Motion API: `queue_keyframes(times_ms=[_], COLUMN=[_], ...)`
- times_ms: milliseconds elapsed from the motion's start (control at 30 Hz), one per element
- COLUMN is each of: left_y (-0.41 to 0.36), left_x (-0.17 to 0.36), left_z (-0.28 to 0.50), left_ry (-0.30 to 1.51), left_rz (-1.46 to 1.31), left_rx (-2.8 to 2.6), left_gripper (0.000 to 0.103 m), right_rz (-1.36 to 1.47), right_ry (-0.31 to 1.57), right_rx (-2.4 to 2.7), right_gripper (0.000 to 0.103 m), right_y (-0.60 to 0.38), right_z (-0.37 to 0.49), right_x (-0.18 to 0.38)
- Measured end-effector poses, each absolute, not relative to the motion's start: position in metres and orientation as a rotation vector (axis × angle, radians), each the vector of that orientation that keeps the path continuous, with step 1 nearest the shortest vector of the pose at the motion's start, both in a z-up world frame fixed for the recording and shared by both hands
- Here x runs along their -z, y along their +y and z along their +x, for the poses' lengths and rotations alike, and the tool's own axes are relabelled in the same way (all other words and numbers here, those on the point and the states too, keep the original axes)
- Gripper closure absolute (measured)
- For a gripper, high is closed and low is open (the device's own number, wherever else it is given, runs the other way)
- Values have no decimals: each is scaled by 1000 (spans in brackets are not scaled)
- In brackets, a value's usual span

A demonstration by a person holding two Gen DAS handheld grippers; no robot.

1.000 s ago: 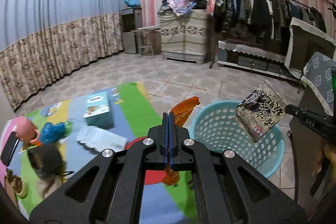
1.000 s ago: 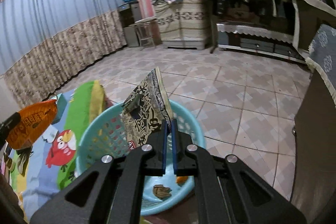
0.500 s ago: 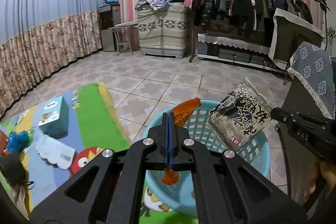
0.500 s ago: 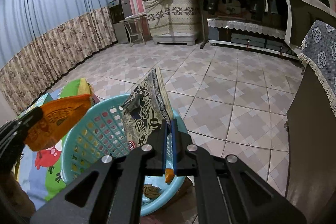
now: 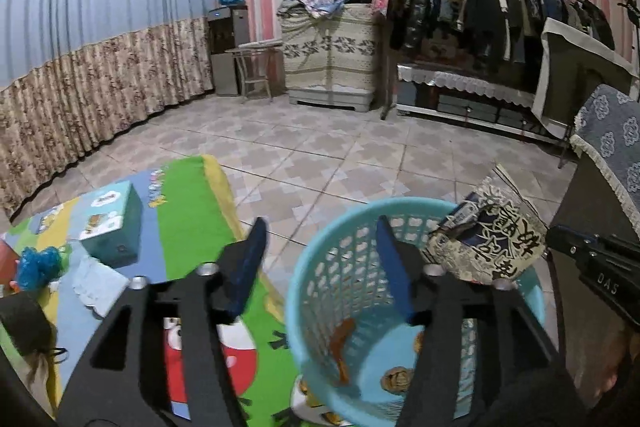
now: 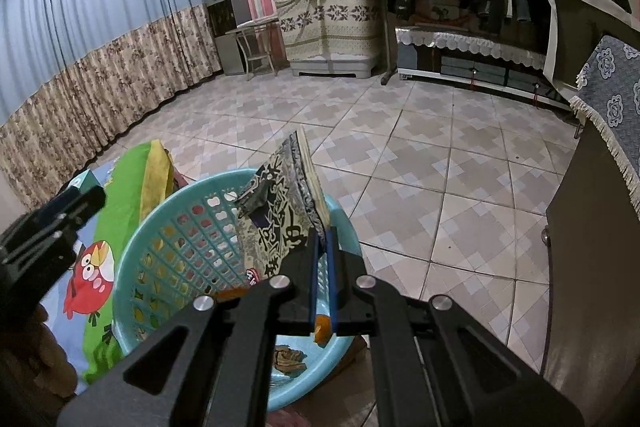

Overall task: Collect trash
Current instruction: 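Open both tools over the basket, dropping both bags inside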

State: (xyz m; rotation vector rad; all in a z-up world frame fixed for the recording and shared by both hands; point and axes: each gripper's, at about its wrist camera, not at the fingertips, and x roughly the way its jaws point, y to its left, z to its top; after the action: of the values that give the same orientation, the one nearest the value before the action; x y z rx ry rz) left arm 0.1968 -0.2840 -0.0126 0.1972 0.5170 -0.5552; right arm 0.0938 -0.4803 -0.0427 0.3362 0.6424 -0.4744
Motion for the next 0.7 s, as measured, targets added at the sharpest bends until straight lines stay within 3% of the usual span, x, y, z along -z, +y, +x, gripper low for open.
queue_keyframes(times_ms=[67,200,267,400,433,500,633,700], left_y=[-276,-263,-255,-246,-243,-237,-225,-216], left_x=[6,-4,-9,-15,-16,-18,-21,-24], left_z=[194,191,188,184,183,182,181,181], left_ry=[485,459,445,430,428,427,428,424], left_rz=[195,183,174,174,173,167,157,152], left_rx=[532,514,495,483,480,473,454,439], left_gripper=[26,20,11,10,10,10,8,8], right_rz=[330,312,316,272,274,277,244,250], right_ry=[645,658,683,722,724,718,712,695], right_rx=[470,462,448,438,433,421,410,401], right_gripper=[99,98,95,94,90,51,45,34], right_y=[-478,-471,-468,-455,-453,-448,-435,-432], right_z=[96,101,107,123,125,128,133,132], right_x=[43,44,47,54,54,54,50,48])
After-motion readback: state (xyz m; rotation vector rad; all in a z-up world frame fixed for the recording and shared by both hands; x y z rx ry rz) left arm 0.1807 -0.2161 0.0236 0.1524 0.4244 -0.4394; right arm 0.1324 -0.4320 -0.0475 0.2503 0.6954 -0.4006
